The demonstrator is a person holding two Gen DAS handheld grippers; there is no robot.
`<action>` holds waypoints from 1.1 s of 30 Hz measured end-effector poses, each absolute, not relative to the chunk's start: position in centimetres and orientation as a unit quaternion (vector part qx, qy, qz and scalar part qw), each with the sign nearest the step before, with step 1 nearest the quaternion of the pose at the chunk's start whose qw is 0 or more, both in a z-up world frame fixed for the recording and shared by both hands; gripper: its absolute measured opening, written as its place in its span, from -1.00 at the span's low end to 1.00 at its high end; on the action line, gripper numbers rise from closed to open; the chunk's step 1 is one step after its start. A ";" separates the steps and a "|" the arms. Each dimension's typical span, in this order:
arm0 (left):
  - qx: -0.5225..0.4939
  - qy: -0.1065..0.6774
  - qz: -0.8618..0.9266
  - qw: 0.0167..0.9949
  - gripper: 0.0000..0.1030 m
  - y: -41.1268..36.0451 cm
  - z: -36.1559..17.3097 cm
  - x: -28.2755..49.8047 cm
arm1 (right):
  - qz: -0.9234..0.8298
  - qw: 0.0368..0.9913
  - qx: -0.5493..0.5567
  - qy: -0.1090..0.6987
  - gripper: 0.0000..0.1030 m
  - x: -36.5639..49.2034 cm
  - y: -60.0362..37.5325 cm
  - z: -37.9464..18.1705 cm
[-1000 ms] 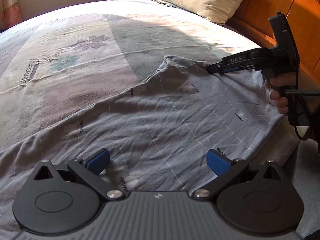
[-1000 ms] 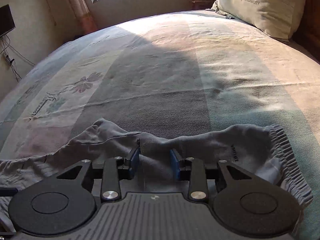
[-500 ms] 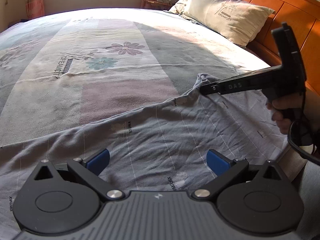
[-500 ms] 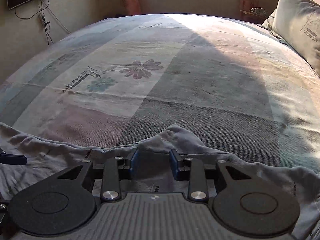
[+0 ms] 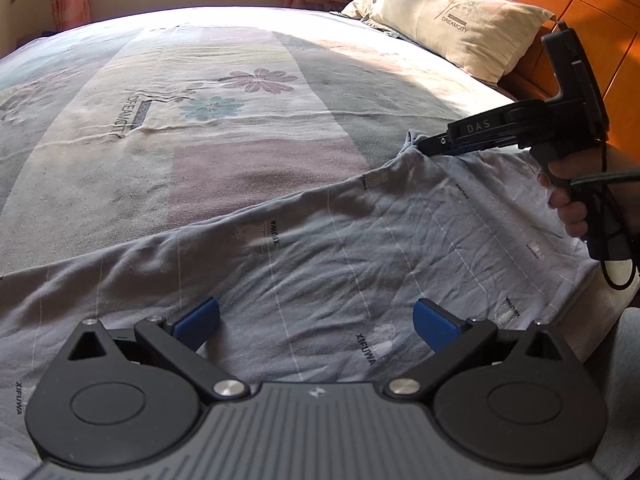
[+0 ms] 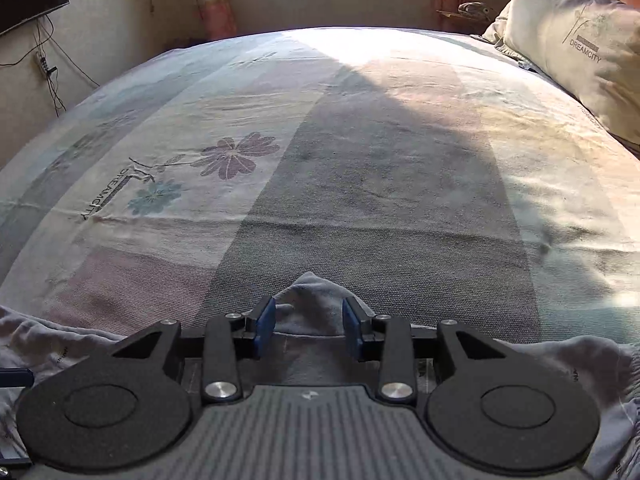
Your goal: Fold clothes
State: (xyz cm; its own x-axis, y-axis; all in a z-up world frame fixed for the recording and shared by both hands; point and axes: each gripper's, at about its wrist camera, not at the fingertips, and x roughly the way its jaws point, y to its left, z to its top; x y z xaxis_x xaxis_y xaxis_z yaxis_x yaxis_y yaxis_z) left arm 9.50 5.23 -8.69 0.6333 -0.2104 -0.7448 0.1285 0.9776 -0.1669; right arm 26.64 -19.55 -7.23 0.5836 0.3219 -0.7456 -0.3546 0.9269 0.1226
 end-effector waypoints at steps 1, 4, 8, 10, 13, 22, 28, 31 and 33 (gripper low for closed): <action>-0.049 0.419 -0.094 0.902 0.99 5.2 -8.7 9.5 | 0.189 0.890 -0.014 0.415 -0.15 27.0 -19.5 -7.9; -0.050 0.422 -0.093 0.901 0.99 5.3 -8.8 9.5 | 0.185 0.896 0.003 0.403 0.01 27.8 -19.5 -8.3; -0.059 0.407 -0.107 0.905 0.99 5.3 -7.9 10.2 | 0.183 0.895 0.041 0.405 0.11 26.6 -20.6 -7.0; -0.047 0.407 -0.111 0.905 0.99 5.0 -8.1 11.2 | 0.188 0.898 0.055 0.394 0.25 24.4 -21.8 -6.1; -0.037 0.407 -0.089 0.908 0.99 4.8 -9.3 13.2 | 0.178 0.905 0.063 0.381 0.45 19.9 -24.3 -5.7; -0.072 0.410 -0.091 0.905 0.99 3.9 -7.6 13.5 | 0.063 0.916 0.054 0.394 0.51 10.2 -32.4 -6.8; -0.047 0.434 -0.106 0.893 0.99 1.2 -8.6 10.3 | 0.072 0.927 0.085 0.359 0.62 11.6 -34.8 -6.6; -0.024 0.442 -0.103 0.891 0.99 0.5 -8.8 9.8 | 0.044 0.916 0.131 0.378 0.67 13.0 -36.4 -8.4; -0.016 0.448 -0.101 0.888 0.99 0.4 -8.7 9.6 | 0.039 0.913 0.152 0.377 0.60 12.5 -37.4 -8.8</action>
State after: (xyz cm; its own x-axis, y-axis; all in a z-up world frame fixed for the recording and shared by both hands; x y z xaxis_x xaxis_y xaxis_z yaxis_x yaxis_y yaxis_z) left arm 9.63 0.40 -8.73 0.5788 -0.1936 -0.7922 0.1651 0.9791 -0.1186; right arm 12.51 -37.43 -8.79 0.7124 0.1864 -0.6766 0.0430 0.9507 0.3072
